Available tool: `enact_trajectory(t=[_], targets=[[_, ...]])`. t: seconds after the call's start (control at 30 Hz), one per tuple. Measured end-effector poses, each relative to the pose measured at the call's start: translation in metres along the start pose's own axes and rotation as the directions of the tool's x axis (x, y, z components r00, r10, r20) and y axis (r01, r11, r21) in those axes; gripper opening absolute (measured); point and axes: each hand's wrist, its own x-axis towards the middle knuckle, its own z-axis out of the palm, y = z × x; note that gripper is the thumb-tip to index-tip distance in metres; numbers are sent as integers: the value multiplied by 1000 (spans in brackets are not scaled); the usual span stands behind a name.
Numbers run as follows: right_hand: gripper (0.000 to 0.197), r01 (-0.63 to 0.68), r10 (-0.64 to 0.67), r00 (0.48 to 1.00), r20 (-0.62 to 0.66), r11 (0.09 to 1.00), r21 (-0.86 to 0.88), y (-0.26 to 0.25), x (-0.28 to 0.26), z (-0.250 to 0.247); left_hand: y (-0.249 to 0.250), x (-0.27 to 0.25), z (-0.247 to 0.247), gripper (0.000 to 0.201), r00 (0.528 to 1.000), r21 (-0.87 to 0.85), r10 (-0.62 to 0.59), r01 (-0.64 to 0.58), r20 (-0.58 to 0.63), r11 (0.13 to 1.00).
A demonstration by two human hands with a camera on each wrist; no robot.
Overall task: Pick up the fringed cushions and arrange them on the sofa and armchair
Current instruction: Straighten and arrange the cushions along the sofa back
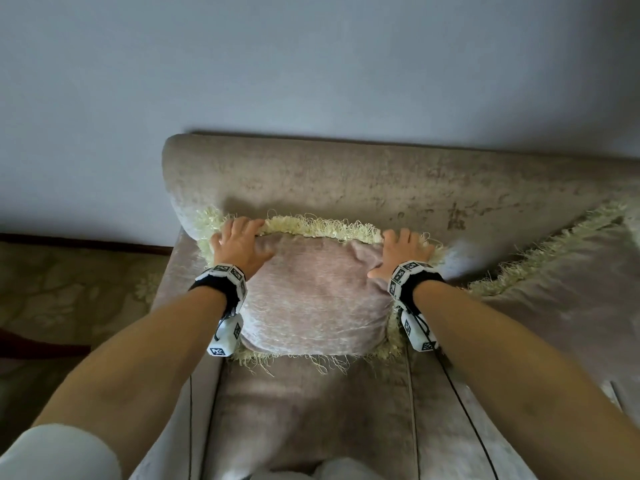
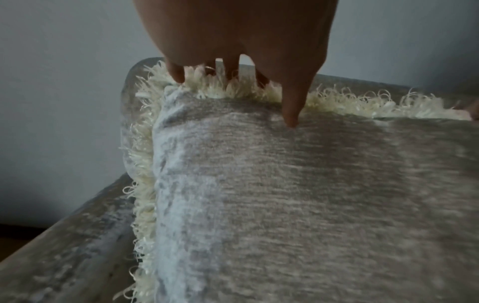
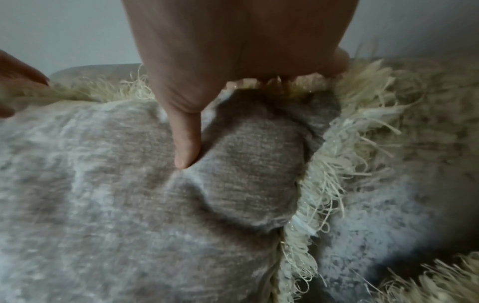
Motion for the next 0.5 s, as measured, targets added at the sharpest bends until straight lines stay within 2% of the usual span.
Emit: enact_trajectory(t=[0.17, 0.33, 0.5], targets=[[93, 8, -6, 999, -41, 1000, 28, -8, -12, -7, 9, -16, -7, 69, 993, -179, -22, 1, -115, 984], [97, 4, -2, 1000, -19, 994, 109, -10, -39, -25, 3, -30, -27, 77, 998, -185, -30, 20, -48, 983], [98, -26, 45, 996, -77, 972, 232, -8, -83, -44, 1, -48, -52, 79, 999, -187, -10, 1, -46, 982]])
